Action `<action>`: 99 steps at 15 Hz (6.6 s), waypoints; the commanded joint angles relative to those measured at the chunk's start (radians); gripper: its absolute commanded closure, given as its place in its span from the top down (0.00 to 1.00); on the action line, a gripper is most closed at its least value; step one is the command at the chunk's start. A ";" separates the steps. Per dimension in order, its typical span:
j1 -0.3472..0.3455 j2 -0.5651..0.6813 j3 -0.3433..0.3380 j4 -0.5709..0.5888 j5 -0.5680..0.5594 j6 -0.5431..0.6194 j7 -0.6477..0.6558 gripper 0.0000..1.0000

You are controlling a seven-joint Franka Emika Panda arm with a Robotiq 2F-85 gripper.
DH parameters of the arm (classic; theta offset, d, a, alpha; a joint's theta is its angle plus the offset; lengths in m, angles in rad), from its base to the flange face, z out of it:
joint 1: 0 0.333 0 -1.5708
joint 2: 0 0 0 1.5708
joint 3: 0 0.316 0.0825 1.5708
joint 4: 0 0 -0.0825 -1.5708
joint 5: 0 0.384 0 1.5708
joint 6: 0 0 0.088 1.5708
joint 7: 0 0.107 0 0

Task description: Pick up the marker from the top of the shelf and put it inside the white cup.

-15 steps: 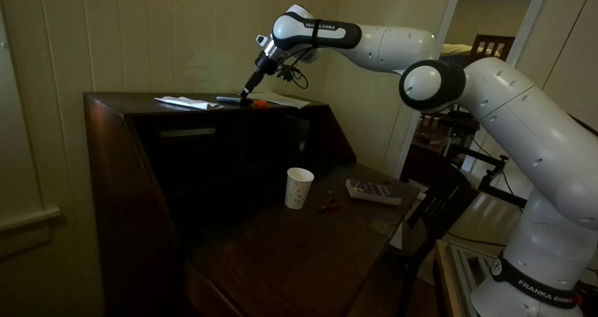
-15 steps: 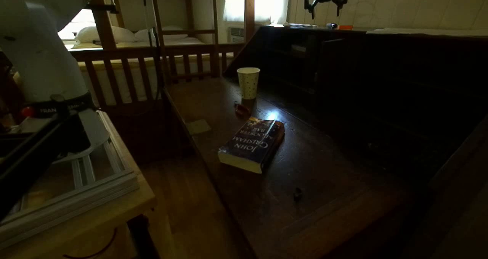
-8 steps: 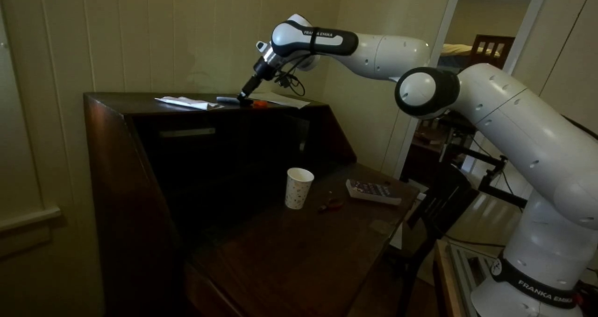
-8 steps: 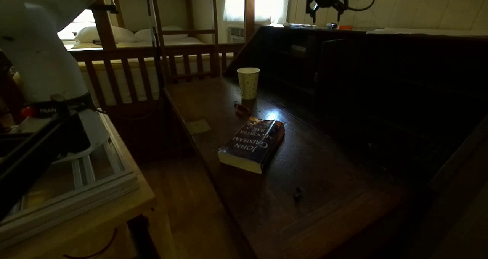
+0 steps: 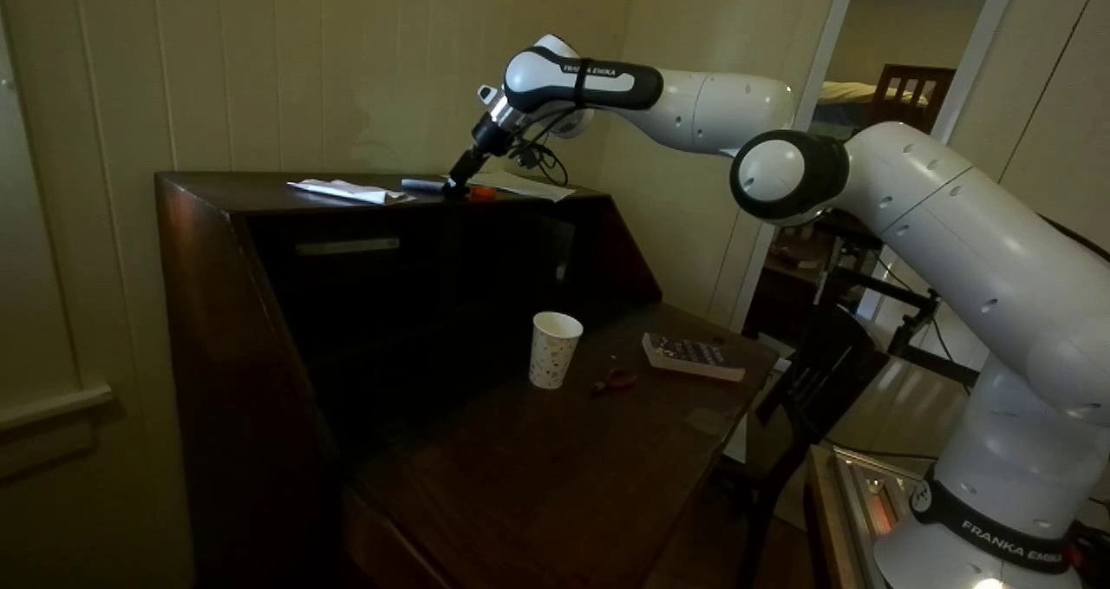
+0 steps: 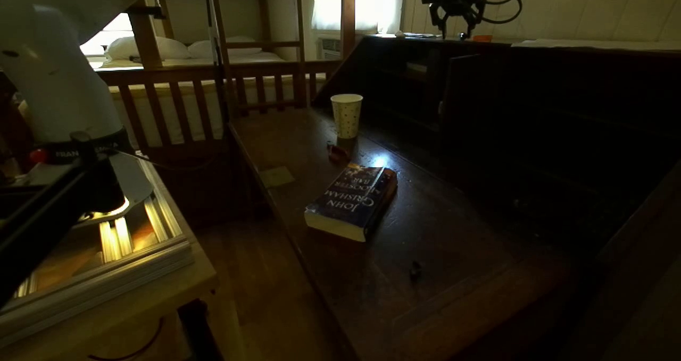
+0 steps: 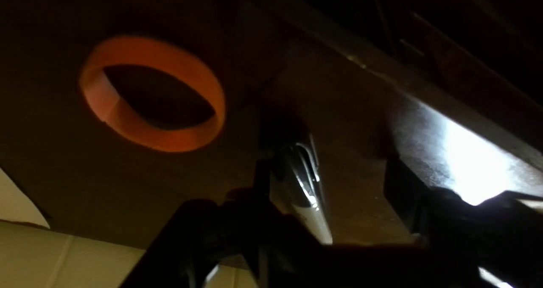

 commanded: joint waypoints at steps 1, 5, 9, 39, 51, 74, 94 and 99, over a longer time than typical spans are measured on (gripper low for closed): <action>0.009 0.004 0.001 0.042 0.007 -0.030 0.058 0.57; 0.036 -0.035 -0.023 0.032 -0.017 -0.046 0.149 0.16; 0.059 -0.057 -0.069 0.013 -0.055 -0.060 0.211 0.19; 0.129 -0.208 -0.157 -0.034 -0.079 -0.346 0.224 0.05; 0.383 -0.526 -0.271 -0.185 -0.388 -1.024 0.335 0.05; 0.351 -0.418 -0.196 -0.464 -0.382 -1.167 0.379 0.05; 0.332 -0.348 -0.177 -0.562 -0.426 -1.034 0.289 0.05; 0.316 -0.372 -0.172 -0.666 -0.420 -0.910 0.282 0.05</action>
